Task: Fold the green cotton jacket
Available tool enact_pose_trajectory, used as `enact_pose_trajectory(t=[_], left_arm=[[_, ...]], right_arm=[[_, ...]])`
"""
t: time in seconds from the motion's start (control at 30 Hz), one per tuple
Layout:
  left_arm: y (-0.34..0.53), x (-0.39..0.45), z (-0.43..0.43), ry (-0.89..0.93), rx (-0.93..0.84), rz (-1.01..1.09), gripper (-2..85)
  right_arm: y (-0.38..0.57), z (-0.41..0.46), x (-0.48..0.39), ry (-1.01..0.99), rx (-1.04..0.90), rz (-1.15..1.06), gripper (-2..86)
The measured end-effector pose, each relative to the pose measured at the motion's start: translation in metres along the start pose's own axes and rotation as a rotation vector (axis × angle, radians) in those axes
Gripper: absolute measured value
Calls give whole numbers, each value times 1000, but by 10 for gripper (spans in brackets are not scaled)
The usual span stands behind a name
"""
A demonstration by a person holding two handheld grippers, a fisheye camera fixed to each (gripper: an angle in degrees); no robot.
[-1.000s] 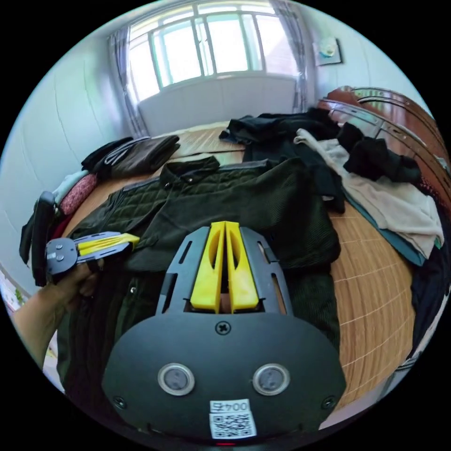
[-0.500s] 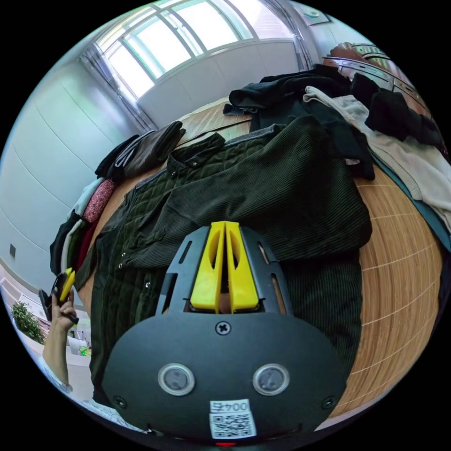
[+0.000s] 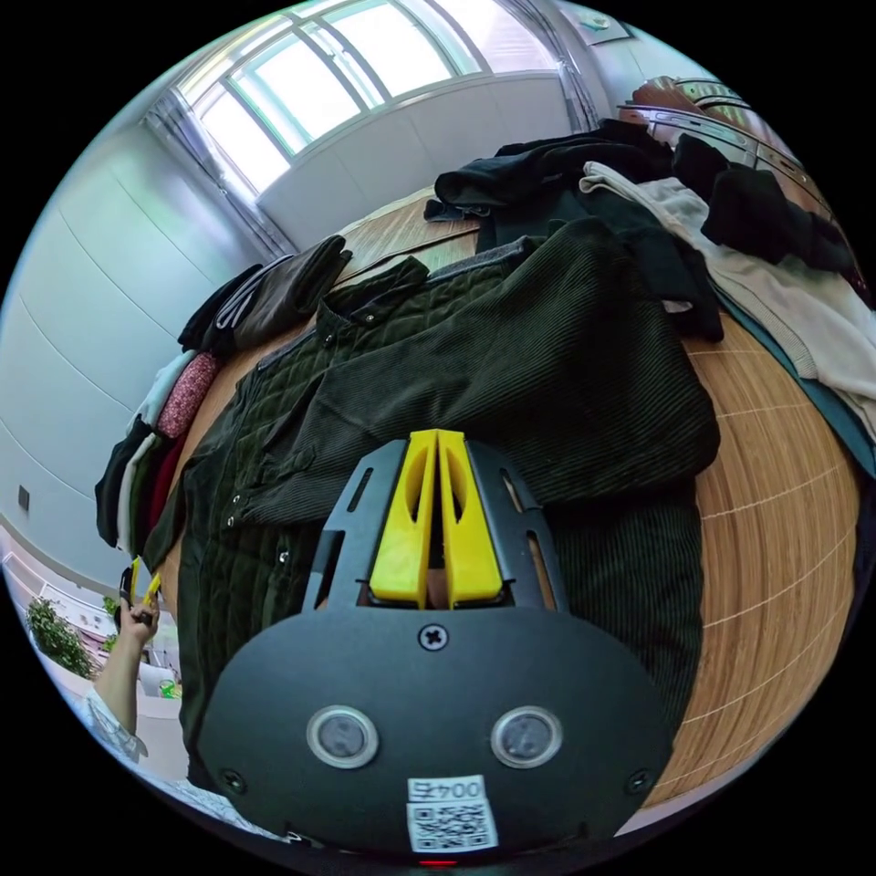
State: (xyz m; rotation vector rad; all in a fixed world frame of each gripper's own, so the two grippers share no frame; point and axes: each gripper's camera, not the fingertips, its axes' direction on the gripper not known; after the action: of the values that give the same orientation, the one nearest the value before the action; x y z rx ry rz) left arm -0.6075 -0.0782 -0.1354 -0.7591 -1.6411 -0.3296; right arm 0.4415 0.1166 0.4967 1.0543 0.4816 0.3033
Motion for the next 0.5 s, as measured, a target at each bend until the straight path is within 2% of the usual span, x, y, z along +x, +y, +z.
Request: enact_pose_trajectory(t=[0.3,0.5], left_arm=[[40,-26,-4,-57,52,28,121],[100,-61,0,-141,38,97,45]], right_arm=[[-4,-8,15,-9,0,14,-8],[-7,-14,25,-14,-5,20,-8]])
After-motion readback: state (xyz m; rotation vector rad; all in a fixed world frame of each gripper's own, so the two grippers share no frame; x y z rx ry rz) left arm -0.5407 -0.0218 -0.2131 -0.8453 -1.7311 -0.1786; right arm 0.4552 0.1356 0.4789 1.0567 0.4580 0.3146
